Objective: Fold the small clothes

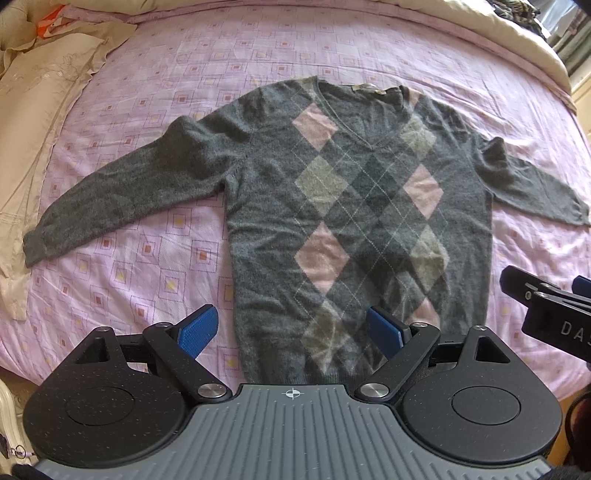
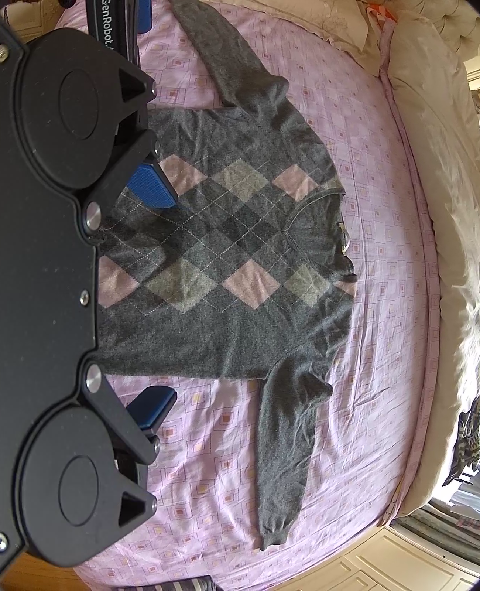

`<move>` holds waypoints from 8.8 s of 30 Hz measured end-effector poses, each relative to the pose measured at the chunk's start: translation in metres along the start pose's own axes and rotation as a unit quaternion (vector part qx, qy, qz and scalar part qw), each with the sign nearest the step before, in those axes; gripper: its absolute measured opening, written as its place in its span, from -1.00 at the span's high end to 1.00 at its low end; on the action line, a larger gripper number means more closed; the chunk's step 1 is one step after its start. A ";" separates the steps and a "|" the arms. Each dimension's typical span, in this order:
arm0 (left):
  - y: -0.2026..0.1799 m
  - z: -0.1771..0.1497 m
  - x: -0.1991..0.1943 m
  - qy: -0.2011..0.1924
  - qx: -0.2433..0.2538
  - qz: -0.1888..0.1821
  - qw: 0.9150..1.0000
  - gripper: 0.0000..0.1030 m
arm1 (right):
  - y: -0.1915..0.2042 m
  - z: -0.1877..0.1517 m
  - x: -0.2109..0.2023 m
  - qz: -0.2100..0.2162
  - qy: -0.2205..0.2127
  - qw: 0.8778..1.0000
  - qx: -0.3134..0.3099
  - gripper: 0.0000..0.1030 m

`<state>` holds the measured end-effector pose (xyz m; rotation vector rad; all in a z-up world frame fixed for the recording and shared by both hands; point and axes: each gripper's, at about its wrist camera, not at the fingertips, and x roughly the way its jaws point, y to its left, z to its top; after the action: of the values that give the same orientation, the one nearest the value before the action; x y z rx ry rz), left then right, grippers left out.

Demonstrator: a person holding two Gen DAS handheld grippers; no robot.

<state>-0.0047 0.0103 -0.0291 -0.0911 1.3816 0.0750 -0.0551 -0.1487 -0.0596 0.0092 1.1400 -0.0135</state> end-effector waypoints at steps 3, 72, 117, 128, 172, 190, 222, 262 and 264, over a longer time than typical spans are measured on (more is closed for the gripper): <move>-0.001 -0.002 0.002 0.004 0.003 -0.003 1.000 -0.70 | 0.001 -0.001 0.001 -0.002 0.003 1.000 0.003 -0.98; -0.096 -0.009 0.030 0.046 -0.023 0.093 0.994 -0.63 | -0.130 -0.003 0.072 0.125 0.056 0.989 0.054 -0.87; -0.152 0.027 0.046 -0.080 -0.034 0.051 0.995 -0.30 | -0.507 0.063 0.244 0.097 -0.138 0.896 0.410 0.22; -0.126 0.019 0.051 -0.062 -0.034 0.047 0.996 -0.30 | -0.479 0.093 0.181 0.093 -0.171 0.925 0.327 0.74; 0.067 0.068 0.122 -0.074 -0.065 -0.056 0.994 -0.30 | 0.057 0.064 0.146 0.263 -0.085 0.943 -0.188 0.08; 0.032 0.097 0.180 -0.062 -0.090 -0.058 0.992 0.88 | -0.055 0.042 0.162 0.189 -0.042 0.979 -0.066 -0.02; 0.054 0.119 0.186 -0.102 -0.018 0.010 0.995 0.83 | -0.151 0.093 0.243 0.043 -0.017 0.998 0.039 -0.57; 0.080 -0.046 0.147 -0.080 -0.099 -0.006 0.992 -0.45 | 0.025 -0.030 0.195 0.077 0.051 0.973 -0.213 -1.00; 0.095 -0.051 0.146 -0.082 -0.125 -0.002 0.989 -0.45 | 0.024 -0.035 0.193 0.079 0.056 0.972 -0.214 -1.00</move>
<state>-0.0370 0.0989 -0.1843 -0.2905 1.2034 0.2471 -0.0064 -0.1254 -0.2495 -0.2867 1.2332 0.3798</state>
